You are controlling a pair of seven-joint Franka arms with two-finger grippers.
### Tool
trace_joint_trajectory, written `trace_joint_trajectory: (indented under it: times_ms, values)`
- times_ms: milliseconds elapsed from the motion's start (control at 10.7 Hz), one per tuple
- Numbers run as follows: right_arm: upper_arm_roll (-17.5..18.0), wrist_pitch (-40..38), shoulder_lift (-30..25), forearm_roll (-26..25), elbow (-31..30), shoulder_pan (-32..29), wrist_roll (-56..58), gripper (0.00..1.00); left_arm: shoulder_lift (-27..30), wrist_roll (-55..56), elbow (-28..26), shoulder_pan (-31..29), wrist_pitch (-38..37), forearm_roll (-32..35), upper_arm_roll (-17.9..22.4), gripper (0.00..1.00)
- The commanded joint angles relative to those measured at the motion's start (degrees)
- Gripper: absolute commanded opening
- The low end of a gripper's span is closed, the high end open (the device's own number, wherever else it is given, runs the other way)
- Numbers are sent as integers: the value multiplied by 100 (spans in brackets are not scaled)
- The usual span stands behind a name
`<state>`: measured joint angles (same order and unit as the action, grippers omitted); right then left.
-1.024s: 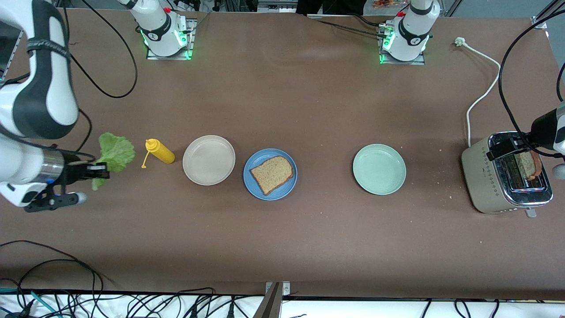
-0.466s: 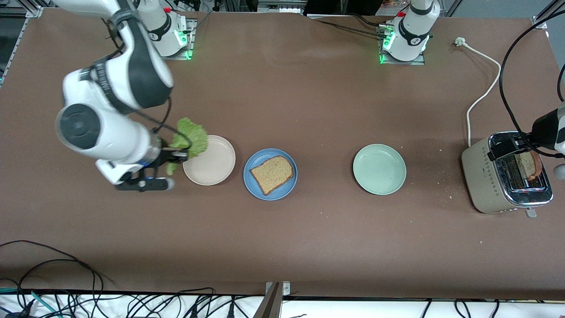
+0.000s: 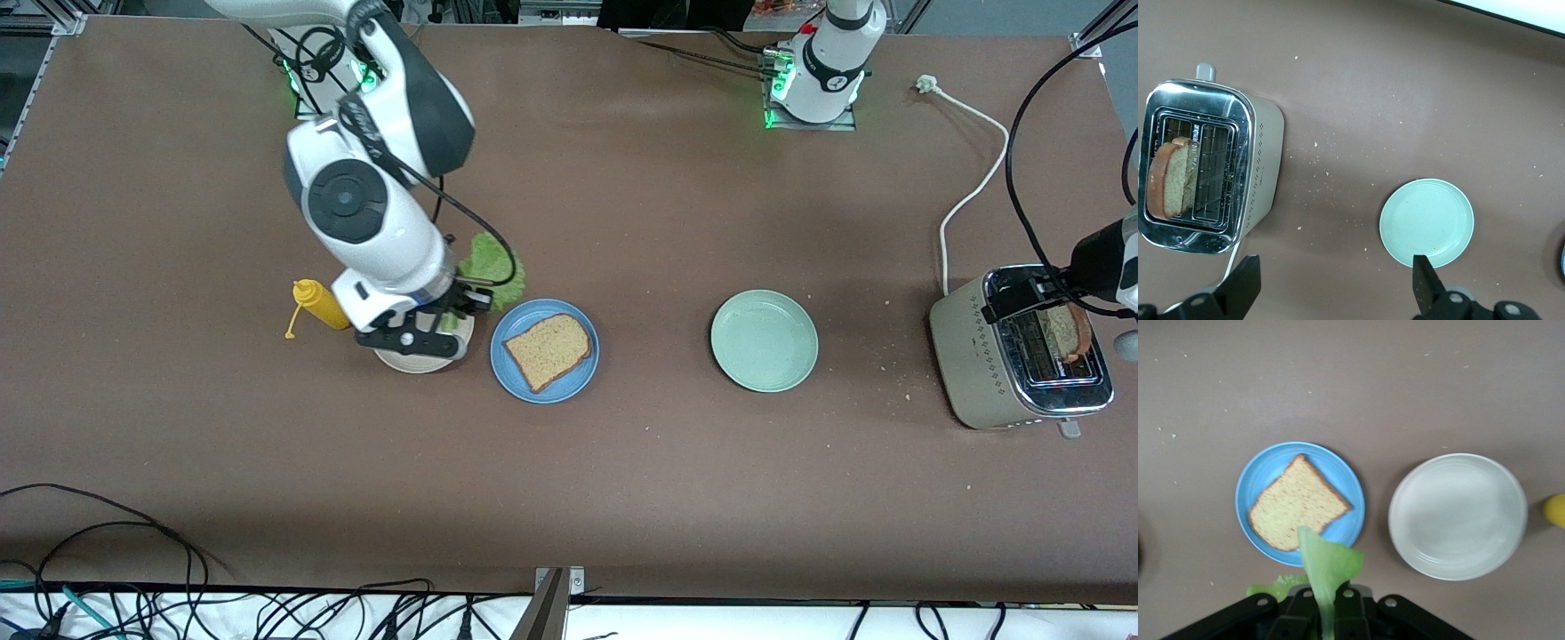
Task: Make sandwich in blue plate with both arms
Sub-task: 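Carry the lettuce with the right gripper over the bread on the blue plate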
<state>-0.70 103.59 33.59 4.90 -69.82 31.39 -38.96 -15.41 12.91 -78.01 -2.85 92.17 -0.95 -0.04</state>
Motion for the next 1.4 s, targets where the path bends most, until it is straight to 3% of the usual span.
trace_joint_trajectory:
  times_ms: [0,559,838,1304]
  values:
    - [-53,835,612,20,109,279,-646,0,55,-104,-48,-23,-50,166,-22,100]
    - [-88,1743,1185,-111,83,605,-1069,0,46,-351,-57,-120,-50,166,-22,100]
    - [-79,1804,1202,-787,-136,640,-1043,0,38,-342,-57,-120,-50,166,-22,100]
    - [-79,2139,1475,-1008,-321,789,-1043,0,29,-342,-65,-120,-50,166,-22,100]
